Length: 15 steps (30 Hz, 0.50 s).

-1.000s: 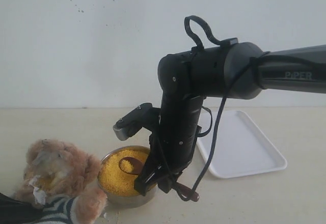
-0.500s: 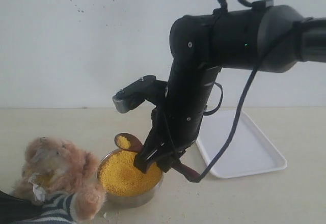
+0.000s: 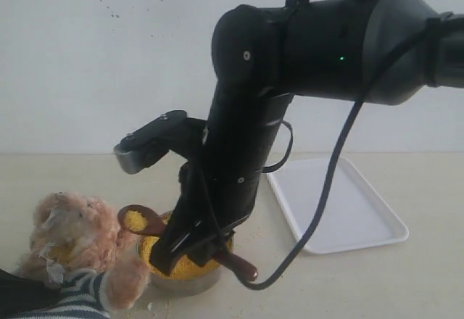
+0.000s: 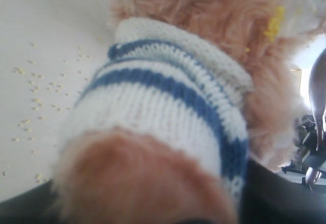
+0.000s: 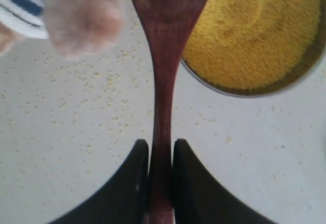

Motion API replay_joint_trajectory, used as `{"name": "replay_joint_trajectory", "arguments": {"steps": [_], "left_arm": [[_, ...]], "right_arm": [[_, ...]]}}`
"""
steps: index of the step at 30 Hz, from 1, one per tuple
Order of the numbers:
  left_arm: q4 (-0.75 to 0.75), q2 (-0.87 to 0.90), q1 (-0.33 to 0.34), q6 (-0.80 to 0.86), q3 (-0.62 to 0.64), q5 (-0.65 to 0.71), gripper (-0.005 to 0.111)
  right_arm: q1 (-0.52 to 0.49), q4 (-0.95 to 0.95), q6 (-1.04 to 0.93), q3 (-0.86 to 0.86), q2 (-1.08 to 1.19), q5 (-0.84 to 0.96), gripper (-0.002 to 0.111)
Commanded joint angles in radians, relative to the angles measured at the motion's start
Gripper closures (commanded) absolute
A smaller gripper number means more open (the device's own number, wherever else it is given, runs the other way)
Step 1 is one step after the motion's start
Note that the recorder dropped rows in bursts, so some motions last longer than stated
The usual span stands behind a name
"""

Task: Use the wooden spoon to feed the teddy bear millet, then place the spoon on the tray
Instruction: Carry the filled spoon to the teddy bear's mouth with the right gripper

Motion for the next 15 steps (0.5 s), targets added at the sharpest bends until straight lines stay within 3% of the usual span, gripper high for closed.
{"name": "replay_joint_trajectory", "arguments": {"steps": [1, 15], "left_arm": [[-0.020, -0.003, -0.008, 0.008, -0.002, 0.018, 0.103], [-0.020, -0.003, -0.008, 0.008, -0.002, 0.024, 0.103]], "right_arm": [[0.067, 0.006, -0.011, -0.005, -0.010, -0.074, 0.109], [0.136, 0.006, -0.024, -0.005, 0.026, -0.236, 0.109]]}}
